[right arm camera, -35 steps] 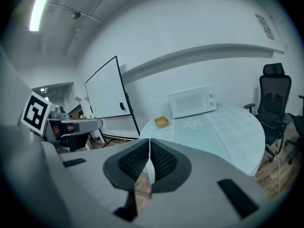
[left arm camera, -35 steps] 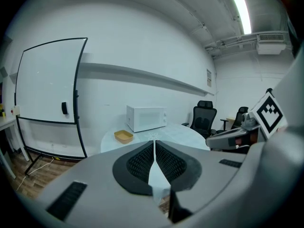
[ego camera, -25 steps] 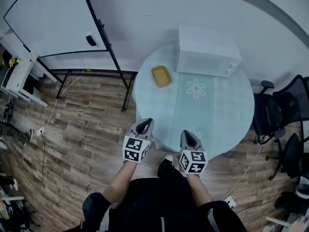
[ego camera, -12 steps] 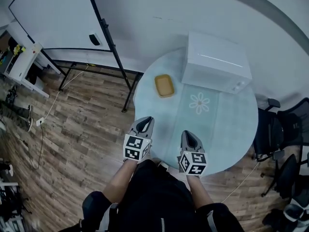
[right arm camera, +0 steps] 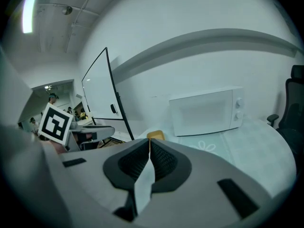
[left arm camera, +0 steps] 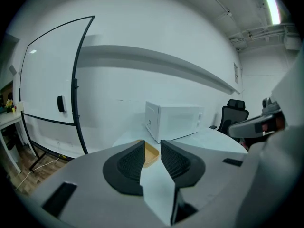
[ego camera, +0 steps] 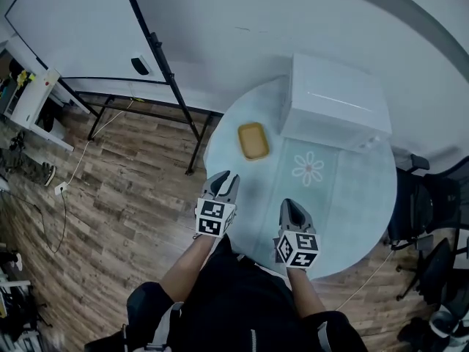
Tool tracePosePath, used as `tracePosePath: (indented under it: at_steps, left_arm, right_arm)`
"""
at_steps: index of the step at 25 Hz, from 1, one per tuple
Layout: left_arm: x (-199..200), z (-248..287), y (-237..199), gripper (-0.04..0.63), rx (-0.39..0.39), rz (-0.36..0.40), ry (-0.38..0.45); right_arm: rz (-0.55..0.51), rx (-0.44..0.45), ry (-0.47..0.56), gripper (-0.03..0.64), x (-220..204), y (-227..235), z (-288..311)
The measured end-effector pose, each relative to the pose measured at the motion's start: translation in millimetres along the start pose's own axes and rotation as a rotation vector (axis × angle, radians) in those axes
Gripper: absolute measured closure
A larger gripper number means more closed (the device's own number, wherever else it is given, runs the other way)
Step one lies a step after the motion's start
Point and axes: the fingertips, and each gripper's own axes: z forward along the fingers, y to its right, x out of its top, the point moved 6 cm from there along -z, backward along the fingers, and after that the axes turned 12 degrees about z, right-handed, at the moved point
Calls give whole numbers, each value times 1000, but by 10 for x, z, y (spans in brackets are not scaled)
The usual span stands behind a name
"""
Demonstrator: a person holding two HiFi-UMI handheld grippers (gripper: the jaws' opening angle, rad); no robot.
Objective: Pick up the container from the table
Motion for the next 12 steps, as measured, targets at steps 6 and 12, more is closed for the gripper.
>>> tracePosePath:
  at_steps: [6,12]
  left_arm:
    - [-124,571,-196,454,0,-11,-46]
    - [-230,1150,-404,385,9,-98,-102]
  right_arm:
    - [4,-54,0,592,168,102,235]
    - [16,-97,-24,592,236,198,446]
